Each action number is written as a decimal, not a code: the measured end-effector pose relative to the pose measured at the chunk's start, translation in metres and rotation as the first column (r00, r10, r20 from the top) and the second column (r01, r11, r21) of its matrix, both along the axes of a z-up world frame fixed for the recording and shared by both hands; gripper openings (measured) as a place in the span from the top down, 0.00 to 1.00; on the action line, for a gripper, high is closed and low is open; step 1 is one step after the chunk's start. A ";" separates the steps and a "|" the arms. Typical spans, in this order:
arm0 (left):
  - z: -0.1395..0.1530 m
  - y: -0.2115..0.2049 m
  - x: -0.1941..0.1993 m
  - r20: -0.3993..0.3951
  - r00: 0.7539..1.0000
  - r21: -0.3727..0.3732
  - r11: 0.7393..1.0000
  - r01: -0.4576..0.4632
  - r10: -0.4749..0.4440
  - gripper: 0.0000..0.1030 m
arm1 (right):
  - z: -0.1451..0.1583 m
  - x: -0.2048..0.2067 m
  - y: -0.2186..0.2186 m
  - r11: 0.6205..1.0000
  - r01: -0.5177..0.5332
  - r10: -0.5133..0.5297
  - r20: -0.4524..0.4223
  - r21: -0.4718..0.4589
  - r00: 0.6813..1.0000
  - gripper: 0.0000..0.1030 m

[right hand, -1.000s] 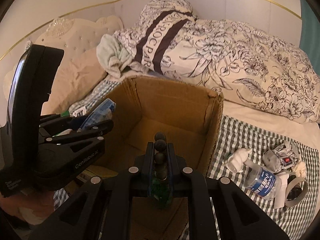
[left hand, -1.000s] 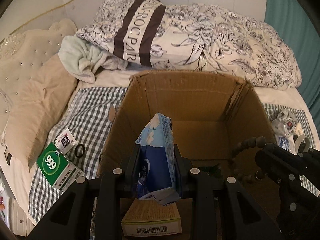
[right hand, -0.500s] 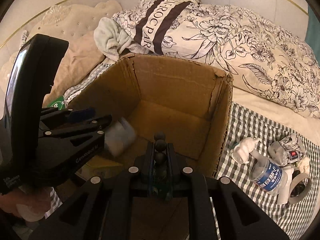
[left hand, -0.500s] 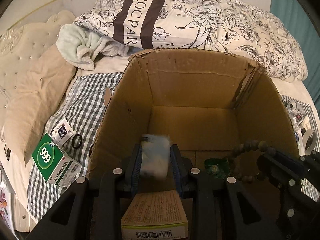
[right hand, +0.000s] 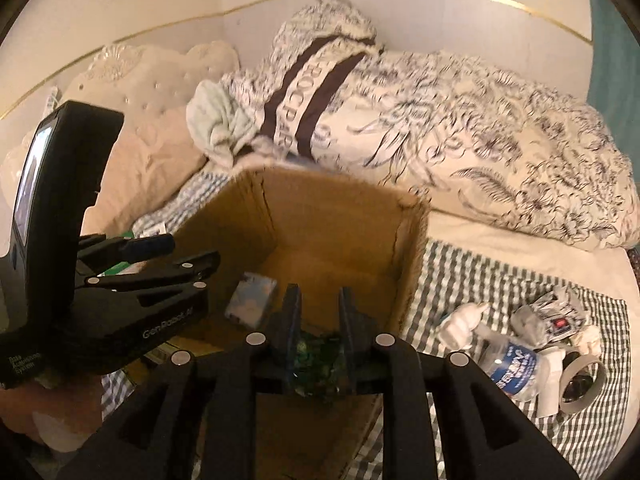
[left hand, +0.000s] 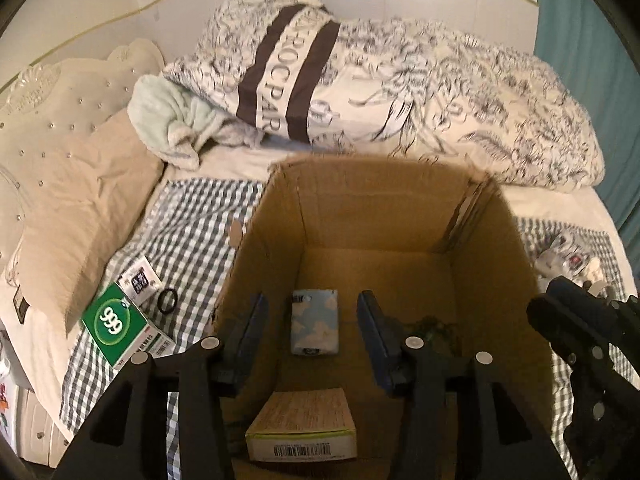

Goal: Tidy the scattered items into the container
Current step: 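Open both tools to drop the tissue pack and bracelet in the box, then move both tools back toward the water bottle and tape roll on the cloth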

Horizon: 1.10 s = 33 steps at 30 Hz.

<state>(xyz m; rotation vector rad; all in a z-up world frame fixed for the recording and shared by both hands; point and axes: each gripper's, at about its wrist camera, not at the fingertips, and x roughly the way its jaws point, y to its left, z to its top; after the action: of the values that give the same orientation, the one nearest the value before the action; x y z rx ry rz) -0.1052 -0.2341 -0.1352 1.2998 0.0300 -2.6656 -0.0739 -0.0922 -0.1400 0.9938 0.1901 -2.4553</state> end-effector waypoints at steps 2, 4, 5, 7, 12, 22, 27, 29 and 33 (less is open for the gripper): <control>0.009 0.003 0.005 -0.025 1.000 0.001 1.000 0.001 -0.001 0.52 | 0.008 0.004 0.006 1.000 0.010 -0.010 -0.020 -0.019 1.000 0.82; 0.018 0.007 0.009 -0.046 0.999 0.000 1.000 0.004 -0.004 0.52 | 0.015 0.007 0.009 0.999 0.014 -0.015 -0.033 -0.031 0.999 0.82; 0.022 0.009 0.011 -0.054 0.999 0.000 1.000 0.005 -0.005 0.52 | 0.018 0.009 0.011 0.999 0.017 -0.018 -0.040 -0.035 0.999 0.81; 0.030 0.012 0.016 -0.073 0.997 0.004 1.000 0.009 -0.009 0.52 | 0.025 0.014 0.015 0.999 0.021 -0.024 -0.054 -0.044 0.998 0.79; 0.051 0.020 0.030 -0.119 0.993 0.005 1.000 0.013 -0.013 0.52 | 0.041 0.030 0.025 0.998 0.028 -0.034 -0.093 -0.060 0.995 0.73; 0.084 0.036 0.059 -0.200 0.980 -0.003 1.000 0.019 -0.019 0.50 | 0.071 0.063 0.049 0.995 0.045 -0.058 -0.163 -0.084 0.985 0.71; 0.096 0.044 0.071 -0.229 0.973 -0.003 1.000 0.029 -0.029 0.45 | 0.080 0.077 0.058 0.995 0.051 -0.067 -0.184 -0.091 0.981 0.63; 0.101 0.047 0.077 -0.247 0.968 -0.004 0.999 0.032 -0.032 0.41 | 0.084 0.081 0.061 0.994 0.051 -0.069 -0.191 -0.095 0.979 0.62; 0.112 0.052 0.090 -0.286 0.958 -0.003 0.999 0.034 -0.033 0.38 | 0.093 0.093 0.066 0.993 0.055 -0.076 -0.217 -0.102 0.973 0.59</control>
<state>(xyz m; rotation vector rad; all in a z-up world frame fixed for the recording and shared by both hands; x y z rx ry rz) -0.0155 -0.1823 -0.0229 0.9107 0.0485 -2.8601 0.0194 -0.0265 -0.0468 0.6964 0.1134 -2.6065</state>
